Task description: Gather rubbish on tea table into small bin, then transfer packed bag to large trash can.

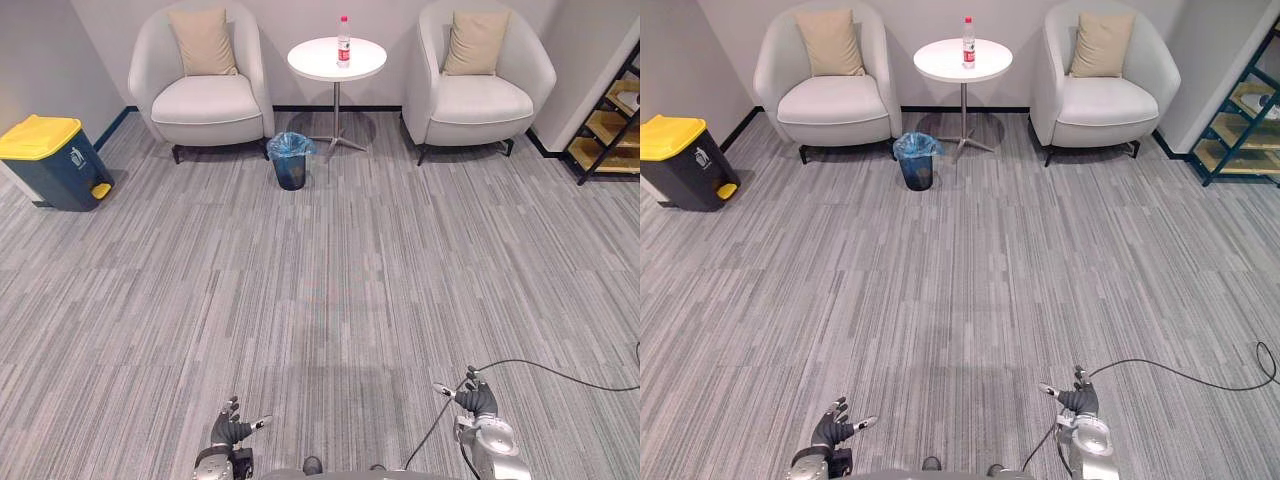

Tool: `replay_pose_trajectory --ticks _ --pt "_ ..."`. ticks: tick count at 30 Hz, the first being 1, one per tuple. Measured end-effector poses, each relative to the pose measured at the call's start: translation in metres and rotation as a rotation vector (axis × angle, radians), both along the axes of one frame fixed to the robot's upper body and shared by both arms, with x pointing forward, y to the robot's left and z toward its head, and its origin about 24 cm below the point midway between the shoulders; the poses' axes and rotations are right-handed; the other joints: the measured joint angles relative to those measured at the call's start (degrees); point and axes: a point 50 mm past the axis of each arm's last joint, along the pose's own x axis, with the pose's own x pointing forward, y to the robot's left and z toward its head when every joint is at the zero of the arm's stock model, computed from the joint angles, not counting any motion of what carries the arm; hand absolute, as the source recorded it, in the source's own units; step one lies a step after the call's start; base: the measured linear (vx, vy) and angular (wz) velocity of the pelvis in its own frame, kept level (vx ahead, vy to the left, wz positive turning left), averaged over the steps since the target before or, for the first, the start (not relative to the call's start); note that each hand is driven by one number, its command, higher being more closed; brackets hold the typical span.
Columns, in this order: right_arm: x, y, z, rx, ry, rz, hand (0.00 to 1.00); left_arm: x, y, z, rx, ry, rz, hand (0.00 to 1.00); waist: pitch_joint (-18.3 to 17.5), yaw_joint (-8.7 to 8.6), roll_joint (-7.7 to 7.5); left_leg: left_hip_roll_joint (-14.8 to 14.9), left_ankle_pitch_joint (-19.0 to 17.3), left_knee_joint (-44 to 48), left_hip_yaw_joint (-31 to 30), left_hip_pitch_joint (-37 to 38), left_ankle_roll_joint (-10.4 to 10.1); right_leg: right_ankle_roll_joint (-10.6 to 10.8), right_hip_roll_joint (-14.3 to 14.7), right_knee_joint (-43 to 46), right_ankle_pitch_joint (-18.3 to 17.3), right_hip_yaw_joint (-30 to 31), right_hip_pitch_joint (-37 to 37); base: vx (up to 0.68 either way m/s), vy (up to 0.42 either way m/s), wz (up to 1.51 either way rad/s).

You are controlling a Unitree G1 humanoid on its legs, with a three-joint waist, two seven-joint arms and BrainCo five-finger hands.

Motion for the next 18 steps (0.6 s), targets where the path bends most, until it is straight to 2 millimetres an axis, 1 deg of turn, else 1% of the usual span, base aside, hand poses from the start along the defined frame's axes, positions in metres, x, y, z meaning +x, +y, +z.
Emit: replay_pose_trajectory --ticks 4,8,11,18 --pt "-0.005 0.001 -0.004 0.018 0.02 -0.024 0.0 0.001 -0.005 -0.001 -0.025 -0.006 0.018 0.0 0.17 -0.05 -0.18 0.01 0.43 -0.08 -0.76 -0.35 -0.67 0.0 0.02 -0.2 0.0 -0.8 -0.02 -0.02 -0.036 0.1" --pt "-0.005 0.001 -0.005 0.03 0.022 -0.034 0.0 0.001 -0.011 -0.002 -0.046 -0.008 0.024 0.0 0.19 -0.07 -0.19 0.06 0.44 -0.08 -0.7 -0.33 -0.69 0.0 0.06 -0.2 0.0 -0.76 0.0 -0.03 -0.031 0.0" --pt "-0.007 0.004 -0.009 0.051 0.038 -0.043 0.0 0.001 -0.011 -0.001 -0.046 -0.008 0.021 0.0 0.23 -0.09 -0.22 0.06 0.44 -0.1 -0.61 -0.33 -0.69 -0.01 0.05 -0.19 0.0 -0.68 -0.03 -0.04 -0.018 -0.01" --pt "-0.006 0.009 -0.01 0.065 0.036 -0.042 0.0 0.002 -0.013 -0.001 -0.048 -0.009 0.01 0.0 1.17 -0.09 -0.38 0.08 0.44 -0.24 0.02 -0.33 -0.7 -0.44 0.1 -0.63 0.3 -0.31 -0.07 -0.03 -0.021 -0.04"
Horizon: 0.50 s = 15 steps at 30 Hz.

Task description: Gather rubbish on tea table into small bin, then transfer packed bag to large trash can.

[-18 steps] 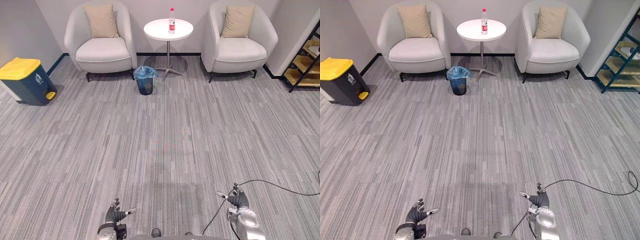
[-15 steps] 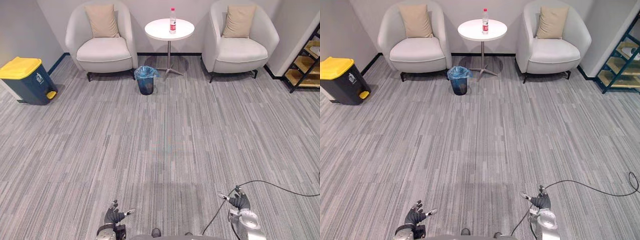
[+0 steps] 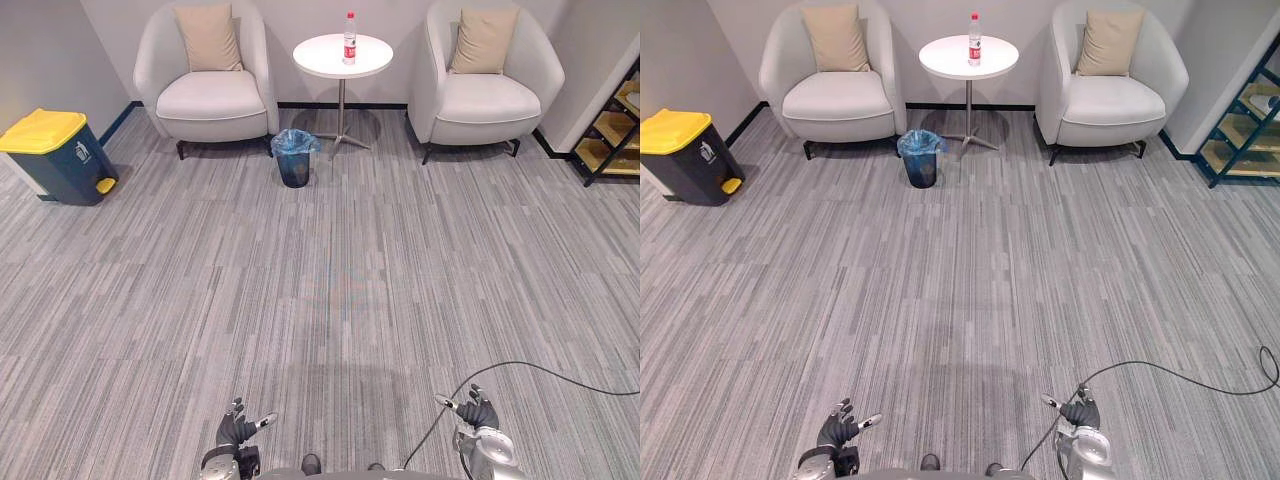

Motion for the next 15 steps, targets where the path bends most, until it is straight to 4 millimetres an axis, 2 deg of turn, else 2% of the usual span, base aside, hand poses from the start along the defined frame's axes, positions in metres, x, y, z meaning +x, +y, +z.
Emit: replay_pose_trajectory --ticks 15 --pt "-0.0014 0.0057 -0.0042 0.016 0.026 0.019 0.0 0.0007 -0.002 0.0 -0.003 -0.001 -0.011 0.0 0.6 0.09 -0.33 0.04 -0.16 -0.31 4.38 -0.22 0.02 -0.17 0.1 -0.68 0.14 2.15 -0.38 -0.03 -0.019 -0.06"
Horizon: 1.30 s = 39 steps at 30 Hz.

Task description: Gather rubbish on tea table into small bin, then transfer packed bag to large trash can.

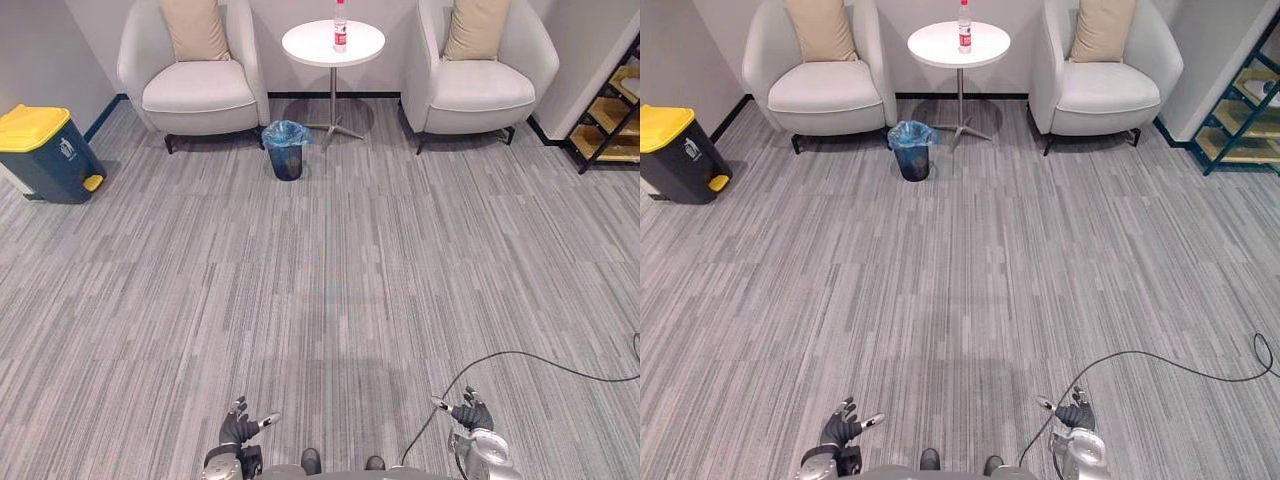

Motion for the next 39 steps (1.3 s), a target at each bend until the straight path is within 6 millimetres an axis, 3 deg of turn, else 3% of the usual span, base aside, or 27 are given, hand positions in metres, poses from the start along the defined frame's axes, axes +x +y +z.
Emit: replay_pose_trajectory --ticks 7,11,13,15,18,20,21,24,25,26,27,28,30,31,32,33,35,37,39 --pt "0.013 0.001 0.005 0.011 -0.036 -0.006 0.0 0.001 0.003 0.001 0.008 -0.005 -0.001 0.0 0.59 0.16 -0.03 0.14 -1.52 0.35 3.06 -1.68 2.11 0.28 0.18 0.25 0.22 2.21 -2.75 0.0 -0.006 -0.19" --pt "0.014 -0.001 0.006 0.02 -0.044 -0.027 0.0 0.009 0.003 0.007 0.011 -0.049 -0.003 0.0 0.86 0.23 0.31 -0.07 -4.14 3.05 3.85 -3.72 2.61 2.14 -0.86 5.49 -2.42 2.7 -6.31 0.09 0.039 -0.12" --pt "0.015 -0.004 0.007 0.015 -0.045 -0.028 0.0 0.01 0.002 0.008 0.01 -0.056 -0.004 0.0 1.63 0.27 1.24 -0.05 -6.71 6.79 4.53 -4.24 2.62 4.46 -2.32 15.61 -5.95 2.34 -10.16 0.12 0.084 -0.12" --pt "0.012 -0.006 0.006 0.008 -0.036 -0.029 0.0 0.011 0.003 0.01 0.012 -0.064 -0.004 0.0 2.34 -0.04 2.07 -0.05 -8.96 9.17 5.25 -3.03 2.85 5.8 -4.09 28.34 -7.27 1.4 -14.16 0.13 0.112 0.0" --pt "0.012 -0.006 0.006 0.007 -0.032 -0.018 0.0 0.014 0.01 0.014 0.037 -0.082 -0.009 0.0 3.22 0.11 1.48 -0.62 -12.8 11.98 4.93 -1.57 4.71 5.56 -7.49 44.83 -7.39 -0.17 -20.78 0.17 0.093 -0.02" --pt "0.014 -0.008 0.007 0.0 -0.036 -0.017 0.0 0.016 0.015 0.016 0.048 -0.091 -0.008 0.0 3.46 0.02 1.25 -0.89 -14.02 11.99 4.57 -0.73 4.63 5.37 -8.58 48.56 -10.43 -1.53 -23.57 0.23 0.035 0.01" --pt "0.015 -0.012 0.009 -0.012 -0.04 -0.015 0.0 0.019 0.016 0.018 0.053 -0.103 -0.008 0.0 4.01 -0.07 1.29 -0.6 -14.2 11.79 4.14 0.22 4.61 5.07 -8.39 48.08 -12.06 -2.43 -24.08 0.27 -0.003 0.1" --pt "0.026 -0.032 0.02 -0.075 -0.068 -0.007 0.0 0.033 0.012 0.023 0.044 -0.144 -0.015 0.0 6.38 -0.64 4.45 3.06 -15.16 11.58 3.31 2.6 2.79 2.35 -4.64 39.49 -12.79 -6.23 -27.37 0.32 -0.044 0.1" --pt "0.03 -0.036 0.023 -0.089 -0.082 -0.004 0.0 0.035 0.013 0.024 0.049 -0.151 -0.015 0.0 6.46 -0.91 4.69 4.0 -15.31 11.56 3.37 2.88 1.0 1.3 -2.18 31.79 -9.64 -6.45 -28.93 0.38 -0.079 0.12" --pt "0.032 -0.038 0.027 -0.101 -0.1 -0.003 0.0 0.035 0.019 0.026 0.066 -0.156 -0.017 0.0 6.15 -1.16 3.63 3.78 -16.02 11.51 3.37 4.01 -0.87 -0.55 -1.16 23.1 -3.09 -5.81 -29.07 0.42 -0.105 0.18" --pt "0.03 -0.039 0.027 -0.106 -0.102 -0.005 0.0 0.034 0.019 0.025 0.066 -0.152 -0.015 0.0 5.87 -1.42 2.9 3.49 -16.93 11.58 3.21 4.95 -2.22 -2.53 -1.11 20.45 1.14 -5.82 -28.9 0.51 -0.152 0.17" --pt "0.028 -0.044 0.028 -0.119 -0.096 -0.007 0.0 0.032 0.017 0.023 0.054 -0.143 0.005 0.0 5.89 -1.62 4.11 5.16 -18.01 12.33 3.07 6.43 -3.43 -5.78 -0.28 22.13 4.12 -6.41 -28.52 0.52 -0.187 0.16" --pt "0.035 -0.04 0.033 -0.117 -0.136 -0.001 0.0 0.037 0.011 0.026 0.038 -0.168 0.0 0.0 5.49 -1.85 4.16 6.88 -16.89 19.42 2.77 2.93 -5.32 -7.12 0.14 21.56 1.42 -7.68 -27.45 0.48 -0.227 0.17" --pt "0.038 -0.04 0.035 -0.12 -0.149 0.001 0.0 0.041 0.005 0.026 0.023 -0.179 -0.003 0.0 5.52 -1.89 4.37 8.46 -15.37 27.54 2.72 -0.58 -6.13 -7.31 0.93 19.46 0.82 -8.02 -25.42 0.56 -0.295 0.24" --pt "0.036 -0.039 0.034 -0.118 -0.141 0.005 0.0 0.042 0.002 0.026 0.011 -0.182 -0.003 0.0 5.59 -1.94 4.57 10.44 -11.83 38.07 2.38 -4.16 -5.55 -7.42 1.97 15.95 0.6 -8.83 -21.16 0.56 -0.274 0.29" --pt "0.034 -0.037 0.032 -0.118 -0.134 0.014 0.0 0.042 0.001 0.026 0.008 -0.182 -0.004 0.0 5.65 -1.84 4.51 11.72 -10.63 43.52 2.32 -6.12 -5.11 -7.49 2.44 14.05 0.54 -8.97 -18.62 0.55 -0.239 0.31" --pt "0.029 -0.03 0.029 -0.108 -0.131 0.012 0.0 0.041 0.0 0.026 0.006 -0.178 -0.003 0.0 5.97 -1.06 4.05 16.93 -11.26 61.16 3.92 -10.99 -2.61 -7.8 4.16 8.29 0.02 -8.81 -8.55 0.4 -0.162 0.14" --pt "0.031 -0.029 0.031 -0.1 -0.153 0.004 0.0 0.042 0.0 0.026 0.004 -0.179 -0.006 0.0 6.16 -0.14 3.66 18.71 -12.21 65.3 4.58 -14.97 -1.66 -7.42 4.18 6.28 -0.69 -8.31 -5.06 0.24 -0.065 -0.05" --pt "0.034 -0.029 0.032 -0.088 -0.162 -0.008 0.0 0.042 0.0 0.027 0.006 -0.182 -0.006 0.0 6.35 0.47 3.52 18.63 -12.57 63.57 4.49 -21.8 -1.18 -6.62 3.6 4.73 -1.64 -7.42 -2.86 0.27 0.046 -0.14"
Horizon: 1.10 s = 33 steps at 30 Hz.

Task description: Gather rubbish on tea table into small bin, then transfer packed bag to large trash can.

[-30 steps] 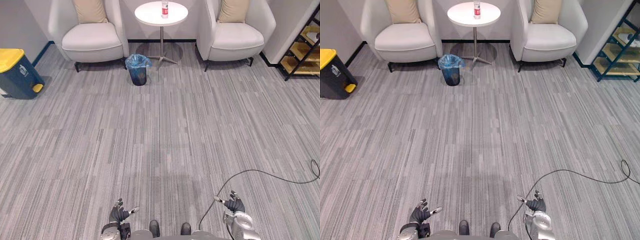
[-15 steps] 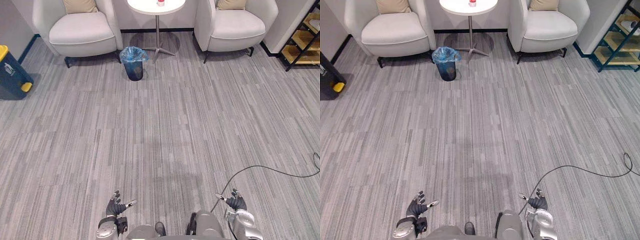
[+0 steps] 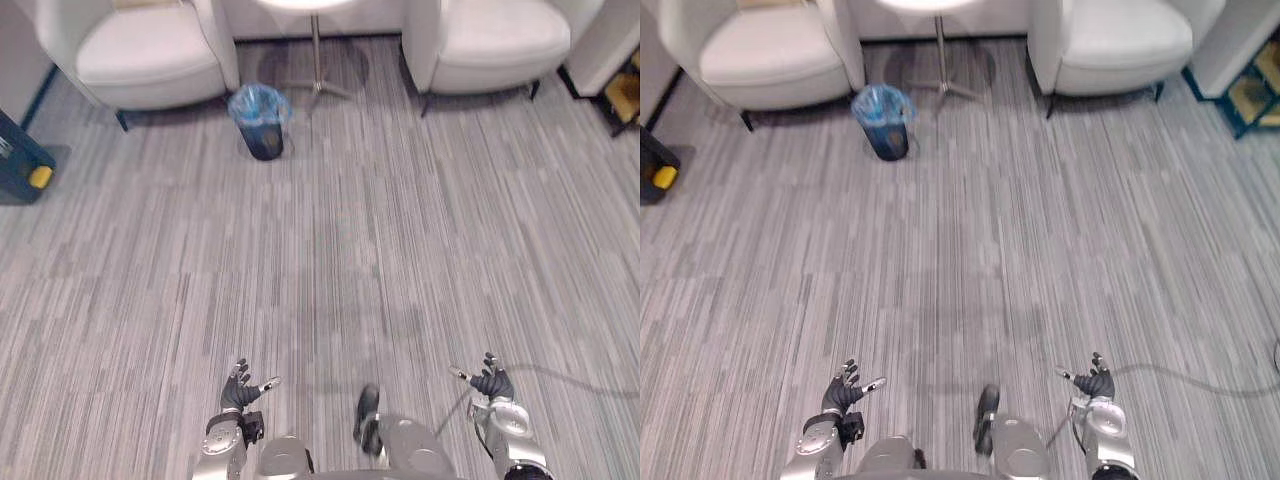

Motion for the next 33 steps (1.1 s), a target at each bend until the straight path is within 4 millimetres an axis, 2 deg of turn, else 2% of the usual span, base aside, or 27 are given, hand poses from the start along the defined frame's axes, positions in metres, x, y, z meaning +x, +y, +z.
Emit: replay_pose_trajectory --ticks 2,3,4,5,6,7,8,9,11,12,13,14,15,16,17,19,20,21,22,24,25,26,27,28,31,32,33 --pt "-0.001 0.001 -0.001 0.009 0.005 -0.005 0.0 0.0 0.0 0.0 -0.001 0.003 -0.002 0.0 0.35 0.15 -0.4 -2.27 -0.44 -6.98 0.03 -3.68 0.33 1.52 -1.65 0.0 -1.32 0.37 1.66 0.27 0.137 -0.1" --pt "-0.005 0.001 -0.005 0.016 0.023 -0.015 0.0 0.0 -0.001 0.0 -0.002 0.005 -0.003 0.0 0.69 0.45 -0.9 -4.72 -0.34 -14.44 0.02 -4.76 0.19 2.46 -3.1 0.21 -2.21 0.71 3.08 0.32 0.202 -0.16" --pt "-0.009 -0.001 -0.008 0.026 0.037 -0.039 0.0 0.0 -0.002 0.0 -0.003 0.004 -0.005 0.0 0.75 1.27 -1.04 -7.53 1.22 -24.94 -0.08 -4.94 -1.67 3.92 -4.37 0.57 -3.2 1.45 3.92 0.33 0.223 -0.21" --pt "-0.01 -0.002 -0.008 0.025 0.041 -0.043 0.0 0.0 -0.002 -0.001 -0.004 0.005 -0.005 0.0 0.6 1.44 -0.73 -8.49 2.99 -31.12 -0.21 -4.74 -2.86 4.63 -4.52 0.55 -3.77 1.71 4.38 0.37 0.248 -0.22" --pt "-0.012 -0.004 -0.009 0.021 0.048 -0.048 0.0 -0.002 -0.002 -0.001 -0.005 0.011 -0.003 0.0 0.04 1.36 0.44 -8.97 7.25 -39.85 -0.43 -4.26 -2.78 5.91 -3.88 0.69 -4.78 2.11 4.9 0.4 0.265 -0.32" --pt "-0.013 -0.001 -0.012 0.031 0.063 -0.049 0.0 -0.005 -0.001 -0.004 -0.002 0.025 0.002 0.0 -0.32 2.34 1.0 -9.31 15.11 -42.45 -1.13 -3.06 2.76 7.54 -3.66 1.01 -6.16 3.71 5.79 0.5 0.273 -0.27" --pt "-0.014 0.007 -0.016 0.052 0.076 -0.046 0.0 0.0 0.003 -0.001 0.012 0.011 0.0 0.0 -1.05 2.77 -1.67 -11.4 13.72 -42.61 -0.1 -2.75 2.72 7.83 -6.0 0.92 -6.43 5.37 5.56 0.41 0.21 -0.19" --pt "-0.015 0.008 -0.017 0.054 0.08 -0.046 0.0 0.003 0.007 0.001 0.023 0.0 0.003 0.0 -1.07 2.85 -2.41 -12.06 12.37 -41.33 -0.07 -3.43 3.07 8.12 -6.66 1.06 -6.61 6.26 5.4 0.39 0.183 0.08" --pt "-0.005 0.01 -0.013 0.05 0.062 -0.027 0.0 0.002 0.006 0.0 0.015 0.009 0.01 0.0 -0.93 3.47 -2.99 -11.92 5.47 -33.23 1.95 -4.17 4.51 10.72 -8.85 6.66 -8.74 10.05 4.95 0.36 0.203 -0.23" --pt "-0.003 0.011 -0.012 0.05 0.058 -0.02 0.0 0.0 0.005 -0.002 0.009 0.02 0.014 0.0 -0.98 3.78 -2.89 -11.85 3.85 -32.47 2.56 -3.26 4.55 11.27 -9.45 9.65 -9.11 11.09 4.17 0.35 0.213 -0.67" --pt "0.0 0.015 -0.013 0.045 0.063 0.007 0.0 -0.005 0.004 -0.005 0.005 0.038 0.016 0.0 -1.2 4.14 -3.0 -12.03 1.35 -32.83 4.03 -0.77 4.13 12.9 -10.84 18.11 -9.5 13.0 1.1 0.35 0.195 -0.6" --pt "-0.001 0.019 -0.016 0.042 0.083 0.031 0.0 -0.008 0.005 -0.006 0.01 0.045 0.013 0.0 -1.52 4.02 -3.23 -12.78 0.17 -33.99 4.85 1.59 4.37 16.35 -12.32 28.4 -8.17 14.49 -3.07 0.36 0.18 -0.43" --pt "-0.002 0.02 -0.017 0.042 0.094 0.04 0.0 -0.007 0.006 -0.006 0.016 0.046 0.006 0.0 -1.59 3.73 -3.34 -13.26 -0.49 -34.55 4.91 2.86 4.49 18.9 -13.06 33.55 -6.69 14.97 -5.15 0.37 0.12 -0.08" --pt "-0.004 0.022 -0.019 0.047 0.108 0.05 0.0 -0.007 0.008 -0.005 0.024 0.046 0.003 0.0 -1.65 3.29 -3.53 -13.83 -1.3 -35.39 4.87 4.66 5.08 20.24 -13.98 40.52 -5.35 15.21 -7.87 0.4 0.069 0.07" --pt "-0.006 0.025 -0.022 0.059 0.126 0.068 0.0 -0.009 0.012 -0.005 0.037 0.051 0.013 0.0 -1.63 2.46 -3.5 -14.09 -2.1 -36.53 4.87 7.39 5.7 18.67 -15.12 48.06 -6.17 13.88 -11.38 0.49 0.048 0.0" --pt "-0.01 0.027 -0.025 0.065 0.146 0.073 0.0 -0.012 0.015 -0.006 0.036 0.058 0.032 0.0 -1.66 1.6 -3.08 -14.0 -2.56 -39.63 4.98 13.08 4.96 13.49 -16.41 52.51 -9.05 8.25 -15.96 0.46 -0.005 0.02" --pt "-0.008 0.027 -0.025 0.063 0.143 0.078 0.0 -0.012 0.019 -0.005 0.047 0.057 0.032 0.0 -1.61 0.84 -2.95 -13.7 -2.54 -41.3 4.79 15.63 4.78 11.64 -16.1 51.19 -10.21 5.53 -18.33 0.43 -0.054 0.13" --pt "-0.007 0.026 -0.024 0.06 0.141 0.079 0.0 -0.012 0.019 -0.005 0.047 0.055 0.031 0.0 -1.54 0.67 -2.79 -13.38 -2.5 -42.02 4.82 16.85 4.66 10.77 -15.49 49.76 -10.7 4.74 -19.88 0.52 -0.119 0.1" --pt "-0.006 0.025 -0.023 0.054 0.141 0.084 0.0 -0.01 0.018 -0.005 0.045 0.051 0.03 0.0 -1.23 0.51 -2.23 -12.14 -2.53 -42.68 4.79 18.77 4.57 9.51 -13.7 45.39 -11.31 3.13 -22.78 0.44 -0.163 0.01" --pt "0.0 0.023 -0.02 0.039 0.129 0.096 0.0 -0.008 0.019 -0.005 0.045 0.052 0.032 0.0 -0.66 -0.47 -1.11 -9.98 -2.42 -43.46 4.53 21.29 4.3 7.63 -10.36 34.28 -9.62 2.33 -25.85 0.44 -0.193 0.2" --pt "-0.002 0.023 -0.021 0.037 0.134 0.098 0.0 -0.008 0.019 -0.006 0.048 0.055 0.032 0.0 -0.77 -0.81 -1.38 -9.37 -2.21 -44.45 4.41 23.42 1.71 7.23 -8.51 23.21 -3.89 2.71 -26.34 0.39 -0.178 0.28" --pt "-0.004 0.024 -0.022 0.036 0.142 0.103 0.0 -0.01 0.022 -0.006 0.057 0.058 0.032 0.0 -1.13 -0.68 -2.27 -9.83 -2.41 -45.05 4.37 24.69 0.06 6.99 -8.16 17.2 0.75 3.21 -25.87 0.53 -0.24 0.37" --pt "-0.015 0.021 -0.026 0.03 0.172 0.103 0.0 -0.012 0.025 -0.007 0.066 0.067 0.032 0.0 -1.54 -0.83 -3.47 -10.66 -4.37 -45.25 2.94 27.05 -3.42 1.22 -8.38 11.95 14.43 4.36 -25.12 0.53 -0.242 0.1" --pt "-0.009 0.014 -0.023 0.009 0.168 0.105 0.0 -0.011 0.015 -0.012 0.035 0.086 0.036 0.0 -1.94 -0.47 -0.77 -7.73 -4.53 -44.93 1.35 27.28 -4.65 0.6 -6.25 15.71 11.18 3.7 -25.7 0.49 -0.245 0.13" --pt "0.001 0.014 -0.017 0.003 0.13 0.109 0.0 -0.001 0.007 -0.009 0.014 0.057 0.025 0.0 -2.27 -1.47 0.42 -4.37 -2.24 -39.88 -2.84 25.51 -6.07 0.15 -4.09 18.82 4.48 1.55 -25.59 0.44 -0.29 0.09" --pt "0.0 0.015 -0.018 0.006 0.134 0.107 0.0 0.003 0.006 -0.008 0.01 0.049 0.021 0.0 -2.22 -1.88 0.65 -2.8 -1.33 -33.53 -4.83 22.64 -6.2 0.05 -3.13 18.22 3.3 0.54 -24.19 0.37 -0.261 0.3" --pt "-0.003 0.016 -0.02 0.012 0.142 0.108 0.0 0.004 0.005 -0.008 0.009 0.049 0.02 0.0 -2.05 -1.85 0.94 -0.5 2.73 -22.63 -7.05 18.12 -5.83 -0.39 -1.26 15.35 2.91 -0.3 -20.64 0.38 -0.245 0.23"
